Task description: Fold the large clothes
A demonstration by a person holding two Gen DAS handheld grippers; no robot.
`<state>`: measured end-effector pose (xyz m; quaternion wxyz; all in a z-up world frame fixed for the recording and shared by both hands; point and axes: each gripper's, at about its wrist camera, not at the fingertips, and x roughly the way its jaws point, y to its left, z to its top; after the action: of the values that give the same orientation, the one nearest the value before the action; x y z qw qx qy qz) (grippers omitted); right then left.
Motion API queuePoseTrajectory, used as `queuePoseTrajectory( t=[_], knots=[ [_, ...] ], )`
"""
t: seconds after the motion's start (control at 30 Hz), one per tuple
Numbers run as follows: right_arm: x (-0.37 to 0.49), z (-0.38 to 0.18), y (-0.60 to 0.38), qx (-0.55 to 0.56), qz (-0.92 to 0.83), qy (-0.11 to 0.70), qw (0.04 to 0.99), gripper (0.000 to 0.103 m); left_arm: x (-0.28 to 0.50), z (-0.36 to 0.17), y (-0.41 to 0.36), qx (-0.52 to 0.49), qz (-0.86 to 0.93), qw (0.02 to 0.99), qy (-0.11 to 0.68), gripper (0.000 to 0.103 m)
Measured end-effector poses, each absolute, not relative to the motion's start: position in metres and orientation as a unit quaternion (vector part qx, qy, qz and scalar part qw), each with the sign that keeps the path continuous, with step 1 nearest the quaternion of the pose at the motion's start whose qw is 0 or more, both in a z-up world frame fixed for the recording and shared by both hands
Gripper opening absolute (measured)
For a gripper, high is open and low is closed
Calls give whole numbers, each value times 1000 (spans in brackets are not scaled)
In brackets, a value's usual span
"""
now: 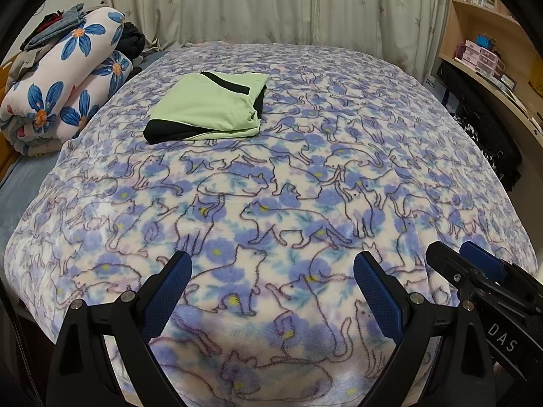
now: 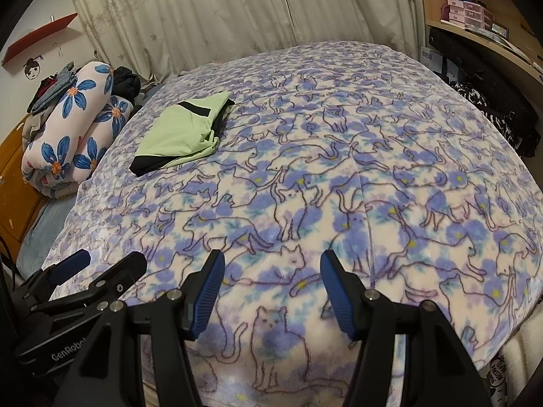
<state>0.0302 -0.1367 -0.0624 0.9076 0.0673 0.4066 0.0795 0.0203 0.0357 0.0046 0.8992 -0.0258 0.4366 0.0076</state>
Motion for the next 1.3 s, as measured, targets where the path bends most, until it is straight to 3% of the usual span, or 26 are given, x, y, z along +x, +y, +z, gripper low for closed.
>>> queuePoseTrajectory(
  t=[1.3],
  knots=[
    [33,-65,-133,68,78,410,906,59,17,1,37,-29,8,896,443,95]
  ],
)
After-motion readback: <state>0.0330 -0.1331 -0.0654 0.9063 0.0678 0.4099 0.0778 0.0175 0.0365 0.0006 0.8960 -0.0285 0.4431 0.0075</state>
